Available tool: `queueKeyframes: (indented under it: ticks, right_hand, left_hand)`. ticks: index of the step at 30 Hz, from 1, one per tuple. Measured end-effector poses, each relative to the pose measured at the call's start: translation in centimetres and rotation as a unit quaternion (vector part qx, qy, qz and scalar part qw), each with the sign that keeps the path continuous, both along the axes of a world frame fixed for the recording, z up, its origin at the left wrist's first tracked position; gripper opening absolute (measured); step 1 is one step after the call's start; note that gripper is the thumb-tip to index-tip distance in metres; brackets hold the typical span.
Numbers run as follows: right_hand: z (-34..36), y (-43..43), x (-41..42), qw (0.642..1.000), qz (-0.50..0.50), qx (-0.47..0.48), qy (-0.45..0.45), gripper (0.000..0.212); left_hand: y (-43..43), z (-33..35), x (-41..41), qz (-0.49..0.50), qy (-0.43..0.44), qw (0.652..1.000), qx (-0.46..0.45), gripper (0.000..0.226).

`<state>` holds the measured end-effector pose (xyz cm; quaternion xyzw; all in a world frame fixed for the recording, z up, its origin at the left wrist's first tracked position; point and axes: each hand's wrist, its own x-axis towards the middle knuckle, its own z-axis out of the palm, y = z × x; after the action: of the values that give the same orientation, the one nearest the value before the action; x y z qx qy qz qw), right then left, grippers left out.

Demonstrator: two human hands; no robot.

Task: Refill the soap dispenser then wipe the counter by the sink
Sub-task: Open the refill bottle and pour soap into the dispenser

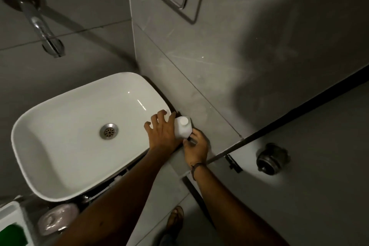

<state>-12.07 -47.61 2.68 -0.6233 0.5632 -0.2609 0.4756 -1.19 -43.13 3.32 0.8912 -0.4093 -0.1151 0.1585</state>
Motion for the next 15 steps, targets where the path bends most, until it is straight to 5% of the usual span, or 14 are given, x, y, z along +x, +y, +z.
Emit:
queueKeyframes:
  ticks: [6, 9, 15]
  right_hand:
    - [1.8, -0.6, -0.9, 0.998, 0.018, 0.062, -0.029, 0.03]
    - [5.2, 0.0, -3.0, 0.997, 0.067, -0.014, 0.019, 0.032]
    - [17.0, 0.6, -5.6, 0.957, 0.158, -0.236, 0.054, 0.018]
  left_hand:
    - [-0.6, 0.3, -0.4, 0.03, 0.002, 0.998, -0.052, 0.083]
    - [0.9, 1.8, -1.6, 0.041, 0.039, 0.988, -0.145, 0.078]
    - [6.3, 7.4, -5.0, 0.048, 0.3, 0.866, -0.397, 0.067]
